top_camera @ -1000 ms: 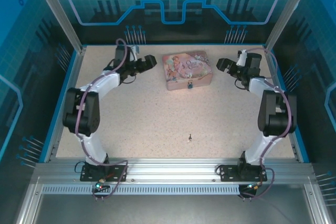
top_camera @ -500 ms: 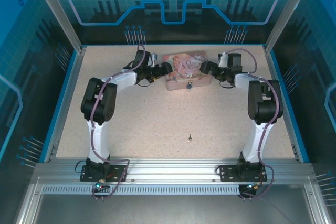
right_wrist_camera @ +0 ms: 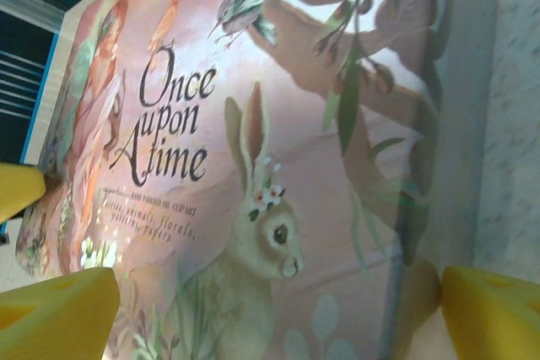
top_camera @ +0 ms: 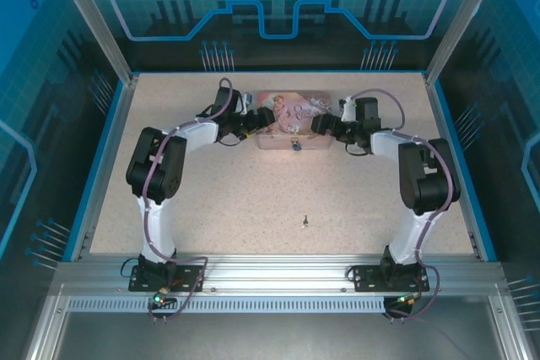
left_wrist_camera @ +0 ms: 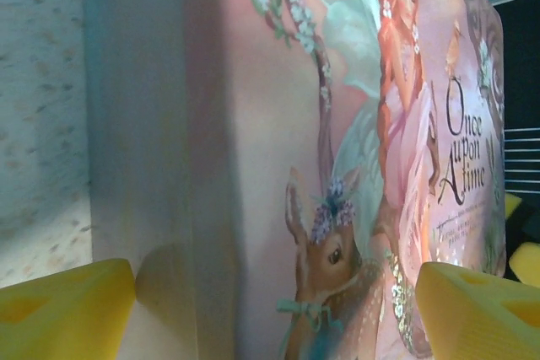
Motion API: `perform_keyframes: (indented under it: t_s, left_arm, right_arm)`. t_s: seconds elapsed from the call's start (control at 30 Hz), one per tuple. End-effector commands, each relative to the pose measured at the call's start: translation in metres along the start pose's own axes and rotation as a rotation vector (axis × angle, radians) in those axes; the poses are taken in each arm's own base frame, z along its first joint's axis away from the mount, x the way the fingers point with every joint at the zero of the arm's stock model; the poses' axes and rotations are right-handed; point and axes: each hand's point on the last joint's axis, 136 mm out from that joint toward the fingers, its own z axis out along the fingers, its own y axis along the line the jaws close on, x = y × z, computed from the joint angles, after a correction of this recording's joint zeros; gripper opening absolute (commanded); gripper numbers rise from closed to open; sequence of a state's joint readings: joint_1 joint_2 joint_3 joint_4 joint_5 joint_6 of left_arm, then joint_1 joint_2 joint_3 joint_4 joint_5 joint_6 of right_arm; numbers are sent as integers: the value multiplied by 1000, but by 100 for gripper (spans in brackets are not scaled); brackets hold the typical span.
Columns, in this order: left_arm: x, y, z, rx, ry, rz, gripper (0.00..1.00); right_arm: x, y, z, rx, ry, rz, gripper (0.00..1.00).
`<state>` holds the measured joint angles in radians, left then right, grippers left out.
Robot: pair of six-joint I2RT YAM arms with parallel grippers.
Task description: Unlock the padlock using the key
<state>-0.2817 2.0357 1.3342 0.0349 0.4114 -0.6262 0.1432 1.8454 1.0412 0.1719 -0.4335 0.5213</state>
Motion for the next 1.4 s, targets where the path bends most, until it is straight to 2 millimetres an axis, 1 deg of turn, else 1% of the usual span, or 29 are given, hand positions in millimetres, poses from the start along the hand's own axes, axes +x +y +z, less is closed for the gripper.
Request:
perform_keyframes:
  t_s: [0.0,0.13,0.17,0.2,0.23,0.3,0.43,0.53,0.6,0.67,0.7,0.73,0.83,0.9,0.97,1.0,1.07,1.13,1.2,1.23,1.3,1.37]
  left_arm:
    - [10,-16,-17,23,-4,37,87]
    - [21,-6,-31,-19,-22,41,88]
    - [22,-3,-34,-32,-29,44,89]
    - [23,2,-36,-46,-33,41,89]
    - [23,5,-39,-53,-37,36,90]
    - [21,11,-42,-62,-44,21,90]
    - [18,20,-47,-76,-61,-4,91]
    - [18,20,-52,-77,-70,-6,92]
    - [19,19,-55,-75,-78,-7,93]
    - [18,21,-61,-90,-99,-5,95]
    - [17,21,-66,-102,-114,2,98]
    - [14,22,-71,-112,-127,10,99]
    - [-1,21,-95,-138,-185,34,99]
    - [-15,17,-121,-148,-257,52,99]
    - [-23,12,-147,-148,-318,65,99]
    - [-25,8,-159,-144,-345,77,99]
    - [-21,-3,-180,-133,-380,109,99]
    - [-9,-13,-199,-102,-396,121,99]
    - [6,-19,-212,-76,-403,118,99]
    - [13,-21,-219,-65,-407,116,99]
    - [31,-20,-228,-48,-410,98,99]
    - [45,-19,-234,-24,-410,79,99]
  right_arm:
    - [22,57,-6,-121,31,-61,98]
    - [53,84,-11,-151,59,-76,99]
    - [59,90,-12,-155,64,-83,99]
    - [61,99,-14,-157,60,-92,100]
    - [77,96,-14,-139,81,-84,100]
    - [88,102,-18,-134,84,-90,100]
    - [106,107,-28,-115,80,-82,100]
    - [109,107,-37,-100,72,-95,100]
    - [107,105,-41,-74,68,-120,100]
    - [102,99,-48,-23,63,-143,100]
    - [100,94,-53,13,60,-146,100]
    - [97,90,-59,48,54,-148,100]
    - [94,77,-88,179,50,-189,100]
    - [99,72,-110,235,67,-199,100]
    - [111,73,-127,255,96,-200,100]
    - [121,73,-134,269,123,-188,99]
    - [143,72,-145,291,177,-154,95]
    - [169,71,-151,304,237,-111,89]
    - [194,70,-150,313,291,-85,84]
    - [204,68,-149,323,314,-73,82]
    - [223,62,-145,360,364,-58,75]
    - [236,59,-139,381,405,-53,71]
